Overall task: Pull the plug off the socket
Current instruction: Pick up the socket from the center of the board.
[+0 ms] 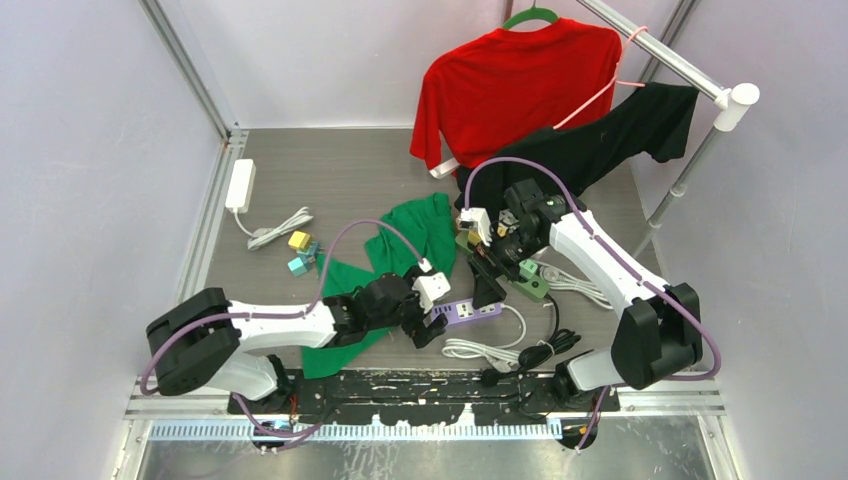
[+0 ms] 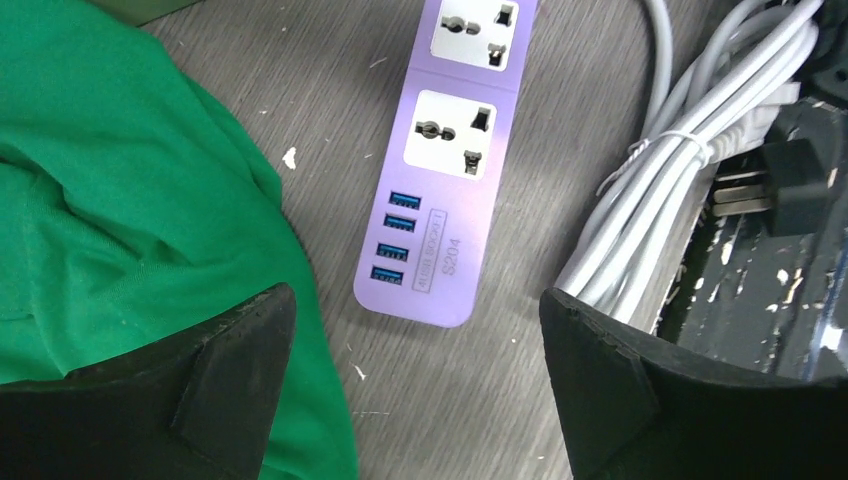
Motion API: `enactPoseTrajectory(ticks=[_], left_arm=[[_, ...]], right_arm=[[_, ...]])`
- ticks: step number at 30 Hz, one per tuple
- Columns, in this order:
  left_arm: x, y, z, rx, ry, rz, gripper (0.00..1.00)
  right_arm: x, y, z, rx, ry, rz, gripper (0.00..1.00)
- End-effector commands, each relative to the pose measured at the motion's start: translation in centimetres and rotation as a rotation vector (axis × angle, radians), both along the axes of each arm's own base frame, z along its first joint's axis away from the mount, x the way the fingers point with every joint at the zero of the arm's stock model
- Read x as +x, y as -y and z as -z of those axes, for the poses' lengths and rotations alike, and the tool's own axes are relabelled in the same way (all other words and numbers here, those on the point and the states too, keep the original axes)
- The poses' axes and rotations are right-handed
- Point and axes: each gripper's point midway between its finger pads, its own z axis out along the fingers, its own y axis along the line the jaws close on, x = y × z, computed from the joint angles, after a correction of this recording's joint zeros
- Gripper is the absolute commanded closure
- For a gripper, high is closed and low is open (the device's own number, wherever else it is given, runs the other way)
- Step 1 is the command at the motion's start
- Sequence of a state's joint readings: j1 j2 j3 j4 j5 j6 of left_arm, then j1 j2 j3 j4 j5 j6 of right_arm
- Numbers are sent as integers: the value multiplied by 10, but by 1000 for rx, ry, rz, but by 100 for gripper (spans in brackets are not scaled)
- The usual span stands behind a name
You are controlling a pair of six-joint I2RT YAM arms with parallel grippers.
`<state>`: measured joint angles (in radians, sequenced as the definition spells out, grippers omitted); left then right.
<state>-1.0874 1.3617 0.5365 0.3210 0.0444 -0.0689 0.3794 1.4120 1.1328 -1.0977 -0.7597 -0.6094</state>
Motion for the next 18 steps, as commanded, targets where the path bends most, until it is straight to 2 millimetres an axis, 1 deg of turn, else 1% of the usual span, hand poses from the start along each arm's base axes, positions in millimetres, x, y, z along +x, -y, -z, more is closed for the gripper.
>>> enactPoseTrajectory(ticks=[1, 4, 7, 8, 10, 18], left_arm=[[6, 10, -7, 57, 106, 96, 10], [9, 18, -11, 16, 142, 118, 11], [8, 28, -9, -3, 148, 151, 12], [7, 31, -8, -7, 147, 168, 16], [5, 36, -5, -8, 142, 189, 18], [20, 39, 10, 2, 143, 162, 20]], right_arm=[[0, 1, -9, 21, 47, -10, 1], [0, 1, -8, 19, 49, -10, 1], [0, 1, -8, 18, 50, -10, 1], [0, 1, -8, 17, 52, -10, 0], [0, 1, -8, 17, 51, -11, 0], [0, 2, -9, 18, 59, -11, 0]])
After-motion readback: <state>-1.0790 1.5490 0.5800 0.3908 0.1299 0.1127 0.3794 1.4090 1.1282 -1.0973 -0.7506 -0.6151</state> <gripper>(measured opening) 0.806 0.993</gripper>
